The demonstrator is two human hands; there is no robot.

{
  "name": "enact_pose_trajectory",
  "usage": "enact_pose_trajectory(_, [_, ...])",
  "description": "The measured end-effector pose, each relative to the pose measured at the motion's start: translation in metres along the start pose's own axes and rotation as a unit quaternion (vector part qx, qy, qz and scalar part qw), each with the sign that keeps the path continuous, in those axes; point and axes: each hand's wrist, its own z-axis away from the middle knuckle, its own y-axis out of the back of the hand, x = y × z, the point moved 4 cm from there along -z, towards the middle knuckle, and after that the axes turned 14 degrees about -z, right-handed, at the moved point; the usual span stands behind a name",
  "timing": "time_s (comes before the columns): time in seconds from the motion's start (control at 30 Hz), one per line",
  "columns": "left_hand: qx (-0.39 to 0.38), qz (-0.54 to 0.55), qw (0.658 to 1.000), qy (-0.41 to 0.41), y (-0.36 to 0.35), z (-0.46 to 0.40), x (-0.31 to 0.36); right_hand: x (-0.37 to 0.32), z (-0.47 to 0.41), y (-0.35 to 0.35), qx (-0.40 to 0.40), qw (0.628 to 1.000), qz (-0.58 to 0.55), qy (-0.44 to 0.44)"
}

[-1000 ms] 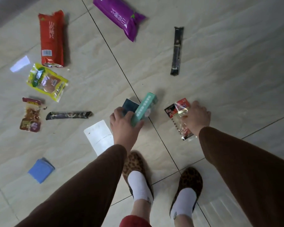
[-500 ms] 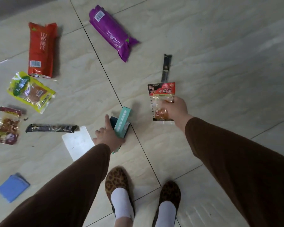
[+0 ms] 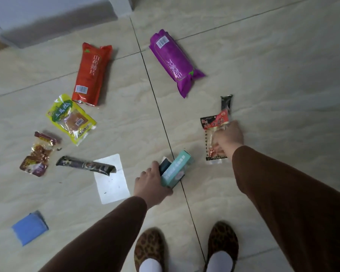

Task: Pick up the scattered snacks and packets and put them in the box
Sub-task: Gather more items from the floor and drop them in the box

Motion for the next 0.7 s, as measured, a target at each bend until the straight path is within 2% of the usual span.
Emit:
enact_pose_trajectory(0.1, [0.0, 0.056, 0.998, 0.024, 0.008, 0.014, -0.005, -0.008, 0.024, -0.004, -0.068, 0.997, 0.015, 0.024])
enact_pose_trajectory(0.2, [0.022, 0.155, 0.984, 0.089, 0.013, 0.036, -0.03, -0.02, 0.064, -0.017, -0.117, 0.99, 0.044, 0.065])
enact_pose_trajectory(0.3, [0.056, 0.195, 0.968, 0.147, 0.021, 0.063, -0.069, -0.032, 0.114, -0.048, -0.183, 0.972, 0.106, 0.104])
enact_pose_trajectory(0.53, [0.116, 0.238, 0.933, 0.244, 0.019, 0.127, -0.194, -0.053, 0.25, -0.179, -0.317, 0.912, 0.157, 0.209])
enact_pose_trajectory(0.63, [0.135, 0.252, 0.92, 0.269, 0.004, 0.143, -0.247, -0.053, 0.295, -0.24, -0.328, 0.888, 0.194, 0.257])
enact_pose_trajectory(0.7, [0.134, 0.271, 0.911, 0.281, -0.011, 0.148, -0.276, -0.044, 0.311, -0.277, -0.315, 0.865, 0.266, 0.285])
